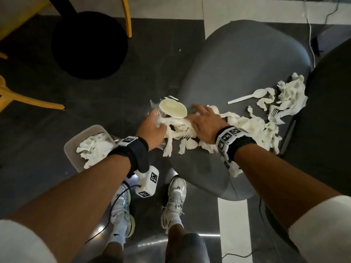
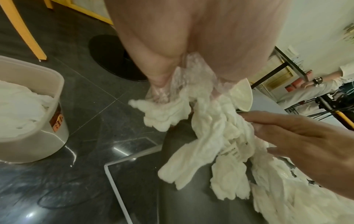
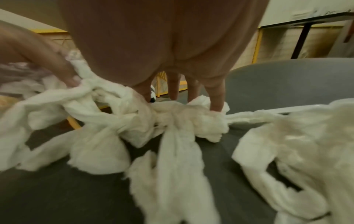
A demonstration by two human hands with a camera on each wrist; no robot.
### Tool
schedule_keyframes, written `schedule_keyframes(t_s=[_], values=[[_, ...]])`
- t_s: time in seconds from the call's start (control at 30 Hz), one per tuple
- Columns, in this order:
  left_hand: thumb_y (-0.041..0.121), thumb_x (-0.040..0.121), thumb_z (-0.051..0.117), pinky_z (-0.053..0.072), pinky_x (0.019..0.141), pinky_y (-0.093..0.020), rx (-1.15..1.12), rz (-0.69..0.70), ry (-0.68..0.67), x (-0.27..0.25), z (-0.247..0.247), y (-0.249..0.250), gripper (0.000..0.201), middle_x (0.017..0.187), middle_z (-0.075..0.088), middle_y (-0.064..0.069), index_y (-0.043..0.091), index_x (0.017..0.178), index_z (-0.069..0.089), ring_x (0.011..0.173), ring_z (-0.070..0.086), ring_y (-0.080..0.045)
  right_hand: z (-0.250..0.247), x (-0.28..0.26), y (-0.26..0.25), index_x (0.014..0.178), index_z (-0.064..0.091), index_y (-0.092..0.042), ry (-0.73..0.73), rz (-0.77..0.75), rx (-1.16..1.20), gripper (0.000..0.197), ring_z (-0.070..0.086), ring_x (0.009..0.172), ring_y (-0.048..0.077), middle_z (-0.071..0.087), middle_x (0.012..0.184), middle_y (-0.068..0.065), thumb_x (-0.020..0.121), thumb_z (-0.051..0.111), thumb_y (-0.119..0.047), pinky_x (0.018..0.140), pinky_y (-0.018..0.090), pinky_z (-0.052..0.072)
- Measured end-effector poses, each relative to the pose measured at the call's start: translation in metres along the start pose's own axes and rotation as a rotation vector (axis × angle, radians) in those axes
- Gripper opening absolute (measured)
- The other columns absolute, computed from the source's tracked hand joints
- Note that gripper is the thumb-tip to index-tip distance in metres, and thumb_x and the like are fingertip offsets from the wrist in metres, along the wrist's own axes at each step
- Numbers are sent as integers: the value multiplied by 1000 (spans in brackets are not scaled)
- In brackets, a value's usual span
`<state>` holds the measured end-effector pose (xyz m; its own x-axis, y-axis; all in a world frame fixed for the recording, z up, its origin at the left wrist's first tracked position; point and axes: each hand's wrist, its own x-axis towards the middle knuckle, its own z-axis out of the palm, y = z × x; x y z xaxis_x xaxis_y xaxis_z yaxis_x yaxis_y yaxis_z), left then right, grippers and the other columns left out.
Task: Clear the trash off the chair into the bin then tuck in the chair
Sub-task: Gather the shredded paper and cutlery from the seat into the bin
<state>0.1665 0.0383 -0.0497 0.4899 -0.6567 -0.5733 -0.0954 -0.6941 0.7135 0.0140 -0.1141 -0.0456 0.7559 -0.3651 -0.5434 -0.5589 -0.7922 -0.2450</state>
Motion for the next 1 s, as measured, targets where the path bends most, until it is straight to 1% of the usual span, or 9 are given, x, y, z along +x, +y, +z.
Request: schedule_keyframes(t_s=[0.13, 0.23, 0.37, 0.5, 0.6, 0.7, 0.83, 0.93, 1.0], values=[[0, 81, 48, 35, 96, -21, 109, 61, -129, 12, 11, 9, 76, 148, 35, 5, 32, 148, 32, 129, 46, -18, 18, 1, -15, 132, 49, -25, 8, -59, -55, 43, 32, 141, 34, 35, 153, 1, 94, 33, -36, 96, 62, 46], [0, 77, 52, 28, 105, -19, 215, 202, -204, 27, 23, 26, 81, 155, 20, 11, 36, 148, 35, 140, 34, -16, 19, -4, -16, 134, 47, -19, -13, -59, 17, 69, 33, 139, 32, 33, 155, 0, 82, 24, -57, 102, 59, 43], [9, 72, 57, 27, 118, -43, 458, 270, -330, 29, 41, 33, 87, 161, -2, 23, 50, 144, 33, 146, 19, -27, 16, -12, -8, 145, 39, -23, -134, -70, -82, 89, 19, 149, 30, 28, 158, 4, 73, 53, -73, 118, 56, 25], [35, 69, 55, 34, 113, -48, 638, 284, -410, 30, 39, 36, 88, 161, 4, 24, 51, 148, 19, 140, 22, -31, 11, -16, 0, 138, 50, -20, -92, -122, -37, 70, 35, 137, 28, 42, 147, 2, 78, 75, -46, 112, 47, 37], [44, 70, 51, 27, 117, -48, 636, 251, -475, 31, 35, 37, 87, 161, 2, 25, 50, 149, 16, 144, 14, -30, 6, -14, 7, 131, 58, -16, -27, -147, 26, 48, 50, 126, 33, 53, 139, 8, 84, 68, -13, 101, 46, 48], [51, 77, 55, 25, 117, -47, 601, 261, -442, 28, 37, 34, 76, 160, 5, 24, 50, 146, 23, 143, 14, -27, -2, -17, 16, 128, 56, -18, 60, -71, 87, 49, 59, 111, 33, 55, 129, 8, 81, 67, -15, 90, 42, 53], [56, 81, 58, 37, 107, -45, 617, 296, -339, 29, 44, 31, 70, 155, 17, 21, 43, 144, 31, 134, 27, -24, -19, -14, 22, 121, 46, -19, 167, 44, 48, 59, 63, 81, 30, 36, 132, 5, 72, 77, -26, 65, 39, 55], [44, 88, 58, 40, 107, -44, 512, 288, -253, 34, 46, 29, 57, 150, 30, 17, 31, 141, 44, 132, 36, -24, -31, -4, 27, 141, 31, -22, 172, 105, 86, 90, 59, 78, 25, 12, 155, 4, 66, 81, -24, 68, 37, 55], [38, 88, 58, 40, 108, -41, 374, 256, -224, 39, 47, 29, 49, 146, 40, 12, 22, 135, 53, 129, 43, -21, -39, 7, 32, 153, 13, -26, 144, 125, 133, 113, 64, 89, 30, -8, 163, 0, 66, 84, -21, 76, 39, 57]])
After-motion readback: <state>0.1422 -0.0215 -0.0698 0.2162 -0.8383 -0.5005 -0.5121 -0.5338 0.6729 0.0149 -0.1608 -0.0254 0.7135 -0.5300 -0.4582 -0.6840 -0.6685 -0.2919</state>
